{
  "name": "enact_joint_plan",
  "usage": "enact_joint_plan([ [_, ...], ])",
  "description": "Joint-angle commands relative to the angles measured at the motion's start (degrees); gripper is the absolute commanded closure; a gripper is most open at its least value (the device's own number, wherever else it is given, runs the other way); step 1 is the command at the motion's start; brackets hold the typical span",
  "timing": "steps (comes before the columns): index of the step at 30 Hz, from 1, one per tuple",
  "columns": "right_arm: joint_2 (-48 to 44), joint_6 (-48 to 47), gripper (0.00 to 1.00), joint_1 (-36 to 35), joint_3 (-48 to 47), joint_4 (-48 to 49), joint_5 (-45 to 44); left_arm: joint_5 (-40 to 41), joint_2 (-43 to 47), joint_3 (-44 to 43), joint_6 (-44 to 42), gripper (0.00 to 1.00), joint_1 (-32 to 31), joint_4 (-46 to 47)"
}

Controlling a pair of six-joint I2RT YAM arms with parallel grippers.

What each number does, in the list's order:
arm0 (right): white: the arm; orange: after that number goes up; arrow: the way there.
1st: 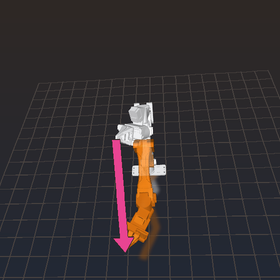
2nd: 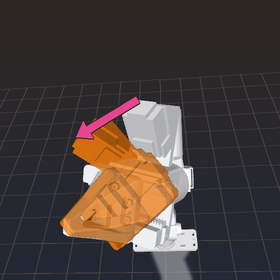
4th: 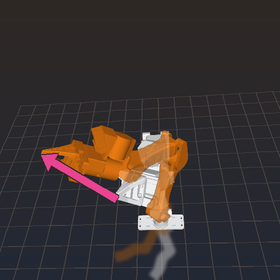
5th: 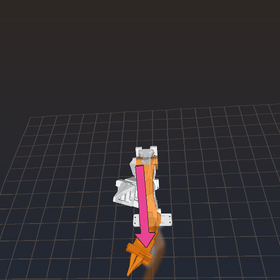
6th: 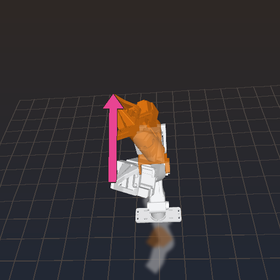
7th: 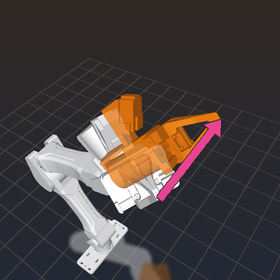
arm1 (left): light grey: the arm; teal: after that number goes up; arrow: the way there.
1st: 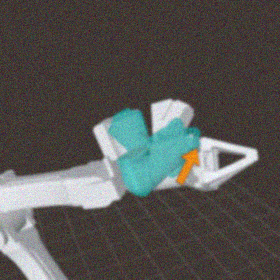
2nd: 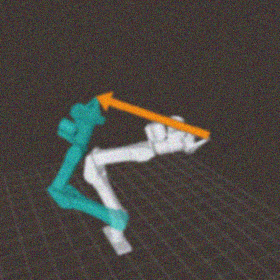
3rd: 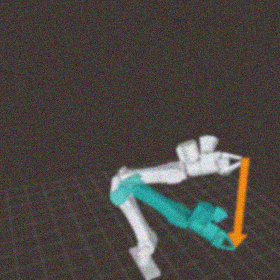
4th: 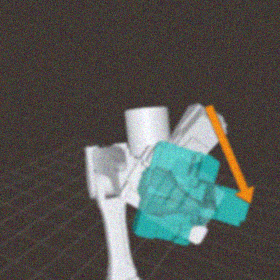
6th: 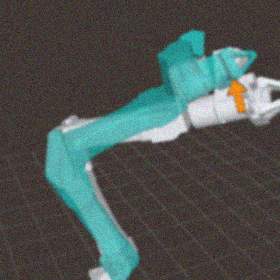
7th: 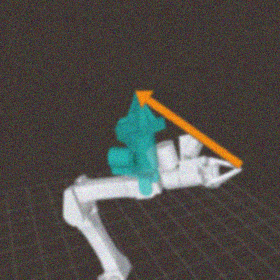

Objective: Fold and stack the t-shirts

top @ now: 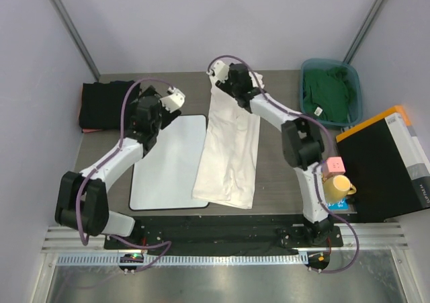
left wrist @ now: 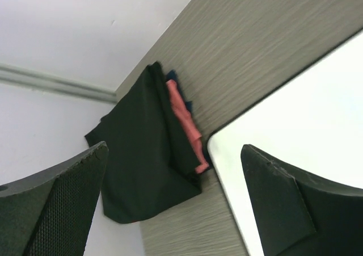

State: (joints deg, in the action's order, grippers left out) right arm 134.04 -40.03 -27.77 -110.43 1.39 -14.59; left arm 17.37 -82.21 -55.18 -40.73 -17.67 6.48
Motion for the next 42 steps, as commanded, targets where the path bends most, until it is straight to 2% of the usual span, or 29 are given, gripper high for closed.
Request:
enact_joint_plan([
  [1,-26.12,-10.30,0.36,-0.53,18.01,-12.61,13.78,-11.10,7.85,11.56,-1.70,0.00,-3.94,16.53],
  [2,-29.68,-17.55,0.34,-0.53,27.37,-14.99,18.76,-17.13,10.64,13.85,-2.16,0.00,-4.38,18.63],
  [3,-33.19,-21.19,0.32,-0.53,31.99,-19.27,20.29,-21.80,11.98,17.87,-2.94,0.00,-5.09,19.00],
  [4,-40.97,-24.71,0.31,-0.53,36.47,-20.62,22.04,-26.98,13.73,19.74,-5.04,0.00,-5.09,19.01],
  [5,-44.36,-30.23,0.30,-0.36,44.00,-21.85,23.71,-31.47,16.45,21.41,-8.02,0.00,-5.09,17.35],
  [6,-48.13,-34.28,0.30,-0.44,47.21,-25.61,27.04,-40.65,17.69,24.30,-11.53,0.00,-5.18,15.86],
  [8,-56.81,-39.49,0.30,-0.44,54.40,-29.23,30.31,-46.96,19.37,27.22,-20.29,0.00,-5.36,14.88],
  [10,-61.33,-45.38,0.30,-0.71,57.77,-34.33,34.97,-54.26,20.69,29.95,-24.03,0.00,-5.44,14.53],
  [13,-68.45,-52.51,0.30,-2.11,62.52,-41.81,38.75,-64.25,22.01,30.13,-40.53,0.00,-5.44,2.78],
  [14,-69.95,-53.21,0.30,-3.68,65.32,-42.77,39.02,-67.00,22.01,29.78,-45.01,0.00,-5.44,-4.82],
  [15,-72.92,-53.39,0.30,-4.65,67.00,-42.96,39.02,-69.29,21.84,29.43,-53.40,0.00,-5.44,-8.12],
  [16,-74.26,-53.74,0.29,-5.53,68.58,-42.96,39.20,-74.09,21.49,29.16,-56.88,0.00,-5.44,-10.76],
  [17,-75.40,-54.18,0.29,-7.54,71.82,-42.87,39.29,-76.06,21.05,28.73,-60.92,0.00,-5.44,-16.88],
  [18,-77.42,-54.80,0.29,-8.43,73.33,-42.52,39.29,-77.82,20.35,27.16,-69.40,0.00,-5.53,-21.20],
  [19,-78.22,-55.33,0.29,-9.57,74.91,-42.09,39.55,-79.57,18.51,26.27,-75.40,0.00,-5.62,-30.47],
  [21,-79.45,-54.72,0.28,-12.55,78.87,-39.20,40.25,-79.94,15.96,23.03,-84.65,0.00,-5.71,-40.09],
  [22,-79.46,-54.45,0.28,-13.27,80.01,-37.96,40.69,-80.29,14.81,21.79,-93.91,0.00,-5.71,-49.54],
  [25,-78.15,-53.58,0.28,-16.87,83.18,-32.43,40.87,-77.76,8.32,17.39,-109.42,0.00,-5.71,-65.04],
  [27,-77.09,-52.25,0.28,-18.37,84.50,-27.78,39.99,-78.71,5.58,16.25,-109.12,0.00,-5.88,-65.81],
  [35,-71.82,-48.65,0.28,-20.74,84.41,-18.98,39.46,-75.64,0.75,17.30,-109.21,0.00,-6.58,-56.15],
  [40,-71.37,-47.07,0.29,-21.36,83.80,-18.79,39.20,-71.96,-2.07,18.09,-108.77,0.00,-6.85,-45.27],
  [42,-71.63,-46.46,0.29,-21.45,83.19,-19.58,39.02,-70.19,-1.55,18.44,-105.98,0.00,-6.85,-42.27],
])
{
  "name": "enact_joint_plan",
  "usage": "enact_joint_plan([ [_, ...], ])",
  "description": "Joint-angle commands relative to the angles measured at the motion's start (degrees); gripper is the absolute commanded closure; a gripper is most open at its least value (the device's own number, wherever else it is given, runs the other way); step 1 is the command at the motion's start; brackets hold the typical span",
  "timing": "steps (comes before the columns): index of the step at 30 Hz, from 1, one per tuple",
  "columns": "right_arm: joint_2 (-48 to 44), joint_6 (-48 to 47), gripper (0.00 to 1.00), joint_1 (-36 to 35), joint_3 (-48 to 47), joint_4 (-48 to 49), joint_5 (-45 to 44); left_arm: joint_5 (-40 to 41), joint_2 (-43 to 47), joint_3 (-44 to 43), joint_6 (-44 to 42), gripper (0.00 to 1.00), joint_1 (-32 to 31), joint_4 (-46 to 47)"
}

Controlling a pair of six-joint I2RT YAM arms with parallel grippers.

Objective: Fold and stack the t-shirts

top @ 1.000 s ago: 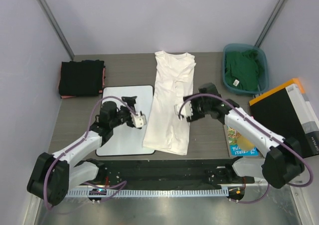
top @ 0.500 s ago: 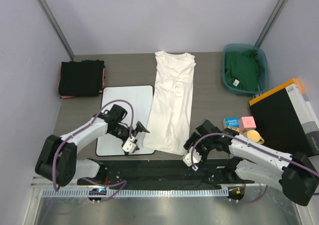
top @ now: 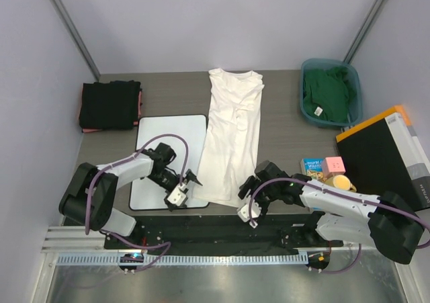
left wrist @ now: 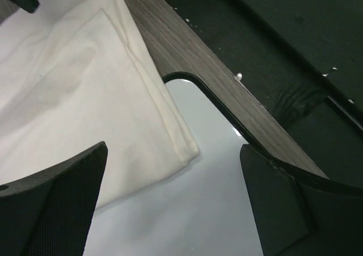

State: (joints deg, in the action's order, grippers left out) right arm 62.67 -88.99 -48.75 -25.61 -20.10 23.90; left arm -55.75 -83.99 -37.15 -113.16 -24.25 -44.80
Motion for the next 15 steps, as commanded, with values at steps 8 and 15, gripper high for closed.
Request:
enact_joint_plan([
  [8,-1.94,4.26,0.29,-0.47,-1.03,1.46,1.06,6.79,4.54,-1.09,-23.93,0.01,-0.27,12.37],
  [15,-2.21,4.70,0.30,-0.55,-0.59,0.85,2.03,5.56,-2.39,-3.89,-35.53,0.01,-0.45,1.59],
])
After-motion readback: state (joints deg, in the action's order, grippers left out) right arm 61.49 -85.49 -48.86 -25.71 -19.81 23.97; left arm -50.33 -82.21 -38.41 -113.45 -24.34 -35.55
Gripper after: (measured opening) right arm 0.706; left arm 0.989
